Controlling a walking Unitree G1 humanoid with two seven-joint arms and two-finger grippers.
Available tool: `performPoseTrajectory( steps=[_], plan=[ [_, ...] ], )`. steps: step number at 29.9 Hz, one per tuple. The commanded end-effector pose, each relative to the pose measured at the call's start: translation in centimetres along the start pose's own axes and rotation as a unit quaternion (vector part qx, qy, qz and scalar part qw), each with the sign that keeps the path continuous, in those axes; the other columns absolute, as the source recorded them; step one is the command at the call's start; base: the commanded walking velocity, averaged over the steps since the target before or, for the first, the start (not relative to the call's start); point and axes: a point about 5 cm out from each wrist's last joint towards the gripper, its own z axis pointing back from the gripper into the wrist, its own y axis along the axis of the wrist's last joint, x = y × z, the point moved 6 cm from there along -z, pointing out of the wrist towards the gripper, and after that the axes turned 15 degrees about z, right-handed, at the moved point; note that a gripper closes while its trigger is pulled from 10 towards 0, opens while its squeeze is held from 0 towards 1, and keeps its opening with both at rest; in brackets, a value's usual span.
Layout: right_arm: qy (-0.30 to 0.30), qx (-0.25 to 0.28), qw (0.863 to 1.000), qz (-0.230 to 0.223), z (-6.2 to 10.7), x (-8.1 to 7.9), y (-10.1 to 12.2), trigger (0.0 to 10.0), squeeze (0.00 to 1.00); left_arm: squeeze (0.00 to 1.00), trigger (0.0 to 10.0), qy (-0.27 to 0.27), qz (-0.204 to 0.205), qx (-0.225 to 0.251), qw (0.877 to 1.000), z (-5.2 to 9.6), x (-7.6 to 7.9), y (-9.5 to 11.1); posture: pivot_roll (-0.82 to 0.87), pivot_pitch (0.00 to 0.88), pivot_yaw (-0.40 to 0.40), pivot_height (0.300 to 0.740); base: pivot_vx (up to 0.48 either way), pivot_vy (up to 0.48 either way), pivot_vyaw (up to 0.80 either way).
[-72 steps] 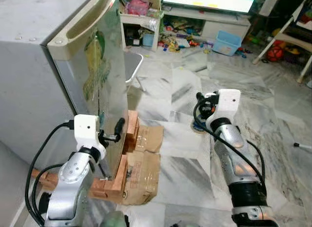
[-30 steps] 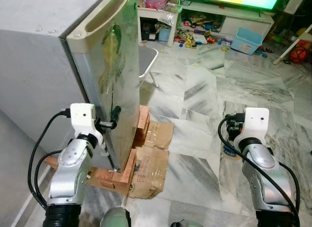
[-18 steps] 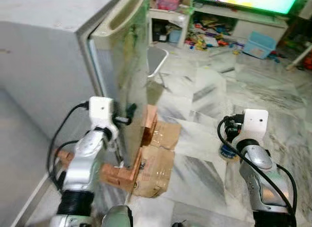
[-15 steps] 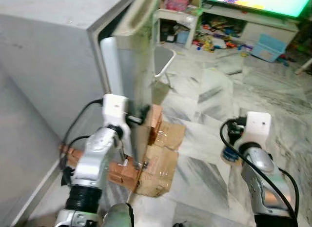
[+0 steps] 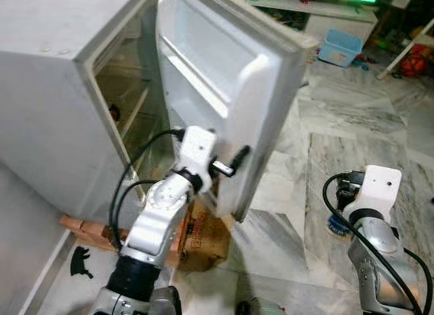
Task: Restocking fridge
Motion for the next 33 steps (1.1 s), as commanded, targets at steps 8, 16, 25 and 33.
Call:
performPoseTrajectory(
  steps=[8, 16, 25, 33],
  plan=[
    [0.006, 0.029, 1.000, -0.005, -0.6, -0.7, 2.0, 10.0, 0.00, 0.00, 10.0, 0.025, 0.004, 0.018, 1.000, 0.6, -0.8, 0.5, 0.05, 0.043, -0.063, 0.740, 0.000, -0.440, 0.00],
    [0.001, 0.028, 1.000, -0.003, -0.9, -0.5, 1.9, 10.0, 0.00, 0.00, 10.0, 0.030, 0.009, 0.014, 0.999, 0.7, -0.5, 0.1, 0.04, 0.039, -0.057, 0.740, 0.000, -0.480, 0.00],
    [0.010, 0.049, 0.999, -0.017, -1.5, -1.3, 3.2, 10.0, 0.00, 0.00, 10.0, 0.070, -0.026, 0.008, 0.997, 1.2, -2.2, -0.3, 0.05, 0.031, -0.054, 0.740, 0.099, -0.438, 0.00],
    [0.022, 0.075, 0.997, -0.024, -1.8, -2.2, 4.6, 10.0, 0.00, 0.00, 10.0, 0.110, -0.044, 0.001, 0.993, 1.7, -3.9, -0.6, 0.05, 0.022, -0.052, 0.740, 0.394, -0.211, 0.00]
  ],
)
